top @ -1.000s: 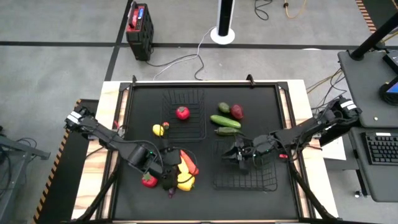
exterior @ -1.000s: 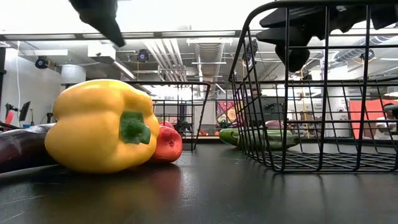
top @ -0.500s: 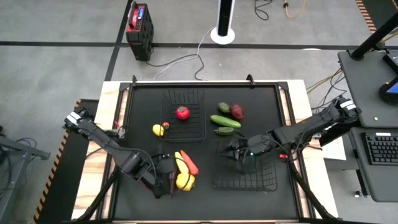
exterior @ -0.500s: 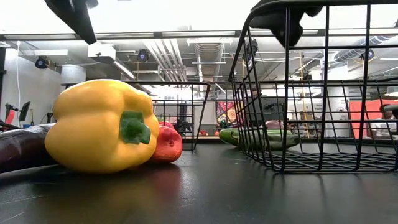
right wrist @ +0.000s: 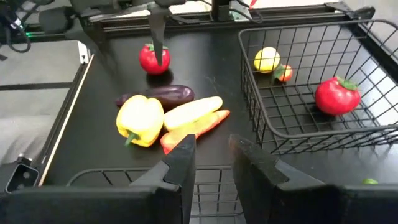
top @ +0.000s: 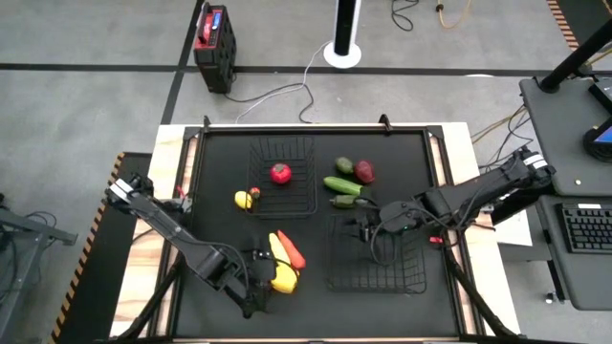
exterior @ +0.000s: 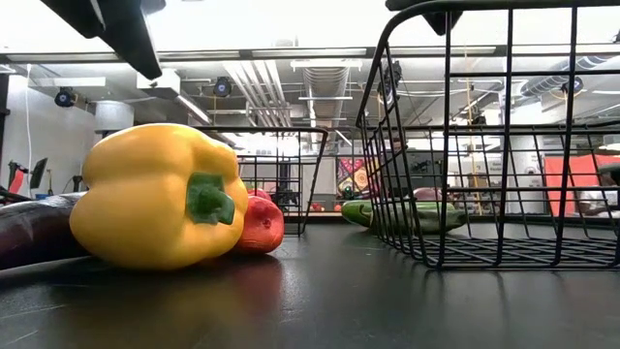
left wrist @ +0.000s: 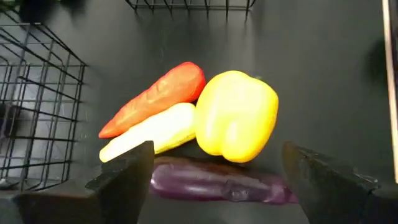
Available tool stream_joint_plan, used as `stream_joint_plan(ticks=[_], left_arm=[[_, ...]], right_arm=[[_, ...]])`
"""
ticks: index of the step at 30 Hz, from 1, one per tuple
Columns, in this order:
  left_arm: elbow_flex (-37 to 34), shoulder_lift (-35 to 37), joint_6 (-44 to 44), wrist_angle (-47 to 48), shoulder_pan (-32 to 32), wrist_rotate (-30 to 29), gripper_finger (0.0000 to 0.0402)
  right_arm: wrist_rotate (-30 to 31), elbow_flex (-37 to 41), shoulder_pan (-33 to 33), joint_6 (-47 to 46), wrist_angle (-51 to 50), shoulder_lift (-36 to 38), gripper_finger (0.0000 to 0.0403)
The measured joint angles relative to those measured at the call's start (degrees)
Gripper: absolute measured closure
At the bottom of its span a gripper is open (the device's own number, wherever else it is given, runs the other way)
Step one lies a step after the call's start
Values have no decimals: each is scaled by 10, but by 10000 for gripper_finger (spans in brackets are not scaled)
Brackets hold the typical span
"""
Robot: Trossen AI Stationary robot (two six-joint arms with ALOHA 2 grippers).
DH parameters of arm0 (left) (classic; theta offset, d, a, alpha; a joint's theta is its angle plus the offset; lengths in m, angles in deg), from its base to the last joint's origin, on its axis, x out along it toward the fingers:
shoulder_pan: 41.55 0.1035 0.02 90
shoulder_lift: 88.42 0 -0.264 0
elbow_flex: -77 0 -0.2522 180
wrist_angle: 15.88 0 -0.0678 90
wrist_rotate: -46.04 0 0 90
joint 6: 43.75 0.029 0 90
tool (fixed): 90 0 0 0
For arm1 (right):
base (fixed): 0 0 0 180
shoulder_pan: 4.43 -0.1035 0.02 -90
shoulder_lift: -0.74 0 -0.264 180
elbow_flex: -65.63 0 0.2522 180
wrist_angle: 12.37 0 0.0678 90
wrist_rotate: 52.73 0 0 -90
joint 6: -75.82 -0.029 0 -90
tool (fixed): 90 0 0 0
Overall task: Sort produce into baskets
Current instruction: Put the yellow bell pepper into the bottom black wire basket
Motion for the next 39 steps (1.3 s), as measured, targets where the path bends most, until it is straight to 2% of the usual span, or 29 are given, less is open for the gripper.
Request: stream_joint_plan(ticks=[11, 26, 32, 39], left_arm=[[0, -24, 96, -101, 11, -9, 69], [0, -72, 118, -122, 25, 10, 22], [-13, -72, 118, -118, 25, 11, 20], [-57, -72, 118, -181, 25, 12, 20]], right_arm=[[9, 4, 0, 10, -2, 0, 312], [-1, 4, 0, 4, -6, 0, 312], [-5, 4, 0, 3, -7, 0, 312], [-9, 4, 0, -4, -7, 0, 312]])
